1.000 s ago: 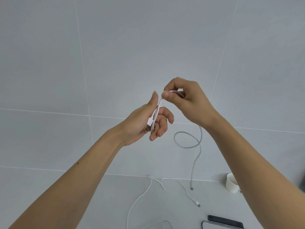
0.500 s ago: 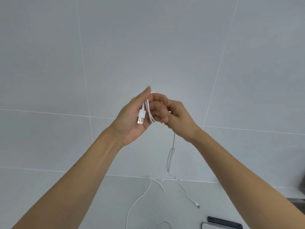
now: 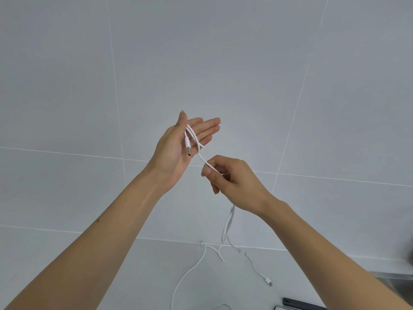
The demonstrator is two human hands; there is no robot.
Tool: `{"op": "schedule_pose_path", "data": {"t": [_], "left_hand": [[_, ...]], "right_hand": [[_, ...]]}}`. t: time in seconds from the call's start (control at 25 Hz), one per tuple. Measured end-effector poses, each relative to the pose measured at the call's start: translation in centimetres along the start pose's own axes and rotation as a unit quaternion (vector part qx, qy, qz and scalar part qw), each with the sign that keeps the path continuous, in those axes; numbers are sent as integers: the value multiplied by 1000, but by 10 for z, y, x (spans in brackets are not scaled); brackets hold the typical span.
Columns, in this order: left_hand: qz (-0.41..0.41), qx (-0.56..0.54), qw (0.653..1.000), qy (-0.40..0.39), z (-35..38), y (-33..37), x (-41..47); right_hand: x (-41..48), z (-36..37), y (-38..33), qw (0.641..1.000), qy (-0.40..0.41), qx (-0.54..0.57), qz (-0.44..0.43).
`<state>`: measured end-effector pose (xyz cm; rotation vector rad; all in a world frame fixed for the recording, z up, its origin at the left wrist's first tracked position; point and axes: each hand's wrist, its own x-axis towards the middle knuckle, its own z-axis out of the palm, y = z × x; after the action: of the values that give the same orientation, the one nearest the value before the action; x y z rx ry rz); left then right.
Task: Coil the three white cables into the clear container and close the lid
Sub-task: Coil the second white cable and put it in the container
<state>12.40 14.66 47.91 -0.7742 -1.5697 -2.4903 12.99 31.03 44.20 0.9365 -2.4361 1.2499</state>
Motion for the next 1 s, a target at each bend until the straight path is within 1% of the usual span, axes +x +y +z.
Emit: {"op": "schedule_pose_path", "data": {"t": [0.12,0.2,0.36,0.56,0.68,0.84,1.0], "left_hand": [[-7,82,995,48,-3,1,2],[-28,155,986,46,1,1,1],[-95,260,961,21,5,-3,-4],[-109,332,934,-73,12,-5,-11],[-128,308,935,-123,15,-2,-16],[-124,297,932,-166,17,1,-24],[-113,193,957,-184,19,2,-29]], "right_hand": [[-5,-7,-6,1000,3,-13,-5],[-5,-15,-12,1000,17,-12,-14],[0,-29,-19,997,42,-57,-32],[10,-50,-30,990,72,-101,-63],[19,-57,-35,982,82,-145,-87],[31,-67,-29,980,105,-145,-88],[39,-65,-17,980,108,-140,-86]]}}
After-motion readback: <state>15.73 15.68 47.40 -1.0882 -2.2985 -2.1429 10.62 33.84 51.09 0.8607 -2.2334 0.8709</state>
